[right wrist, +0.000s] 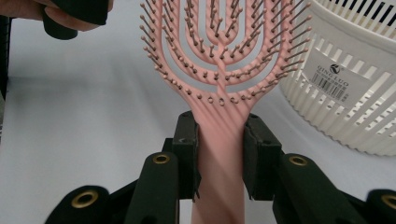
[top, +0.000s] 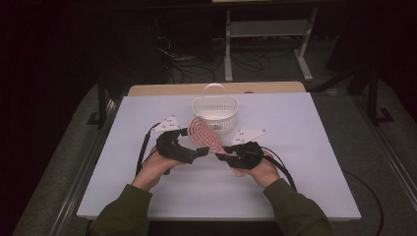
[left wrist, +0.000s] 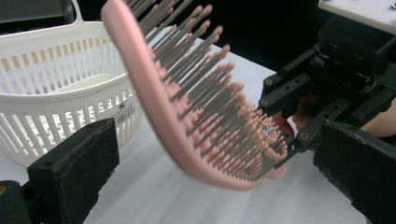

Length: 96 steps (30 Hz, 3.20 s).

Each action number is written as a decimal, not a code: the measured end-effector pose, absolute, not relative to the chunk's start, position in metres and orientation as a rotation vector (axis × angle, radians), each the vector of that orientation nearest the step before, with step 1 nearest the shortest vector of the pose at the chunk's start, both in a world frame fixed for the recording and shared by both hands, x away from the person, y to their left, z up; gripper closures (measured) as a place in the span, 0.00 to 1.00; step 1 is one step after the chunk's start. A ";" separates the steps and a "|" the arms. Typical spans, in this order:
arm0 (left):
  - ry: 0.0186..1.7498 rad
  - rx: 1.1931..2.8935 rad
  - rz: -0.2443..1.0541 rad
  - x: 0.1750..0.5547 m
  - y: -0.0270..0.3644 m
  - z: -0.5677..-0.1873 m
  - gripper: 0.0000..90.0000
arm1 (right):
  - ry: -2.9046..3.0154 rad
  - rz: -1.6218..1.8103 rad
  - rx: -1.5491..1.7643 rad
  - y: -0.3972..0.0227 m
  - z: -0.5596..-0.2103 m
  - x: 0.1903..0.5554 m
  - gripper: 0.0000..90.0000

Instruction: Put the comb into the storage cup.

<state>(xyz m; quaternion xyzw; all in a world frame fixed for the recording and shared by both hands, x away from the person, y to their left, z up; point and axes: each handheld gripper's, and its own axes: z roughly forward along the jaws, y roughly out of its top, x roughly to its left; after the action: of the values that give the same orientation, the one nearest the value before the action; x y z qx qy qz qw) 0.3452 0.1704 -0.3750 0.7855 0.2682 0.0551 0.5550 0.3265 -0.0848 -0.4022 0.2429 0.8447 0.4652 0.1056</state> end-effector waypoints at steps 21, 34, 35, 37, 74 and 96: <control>0.705 1.844 0.146 0.344 0.169 -0.374 0.21 | 2.481 1.361 0.703 -0.075 -0.406 0.323 0.76; 0.756 1.820 0.108 0.346 0.172 -0.374 0.39 | 2.475 1.358 0.706 -0.074 -0.407 0.322 0.76; 0.760 1.821 0.104 0.346 0.172 -0.374 0.40 | 2.475 1.358 0.705 -0.073 -0.408 0.322 0.76; 0.761 1.820 0.093 0.346 0.172 -0.374 0.42 | 2.475 1.357 0.703 -0.073 -0.408 0.322 0.76; 0.748 1.794 0.044 0.346 0.173 -0.373 0.60 | 2.479 1.350 0.702 -0.070 -0.410 0.322 0.76; 0.726 1.763 0.011 0.345 0.172 -0.372 0.68 | 2.480 1.361 0.697 -0.068 -0.411 0.321 0.76</control>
<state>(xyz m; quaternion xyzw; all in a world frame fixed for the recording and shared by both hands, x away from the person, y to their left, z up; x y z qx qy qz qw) 0.3454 0.1725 -0.3717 0.7539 0.3105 0.0047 0.5790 0.3213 -0.0676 -0.4110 0.2378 0.8457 0.4641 0.1135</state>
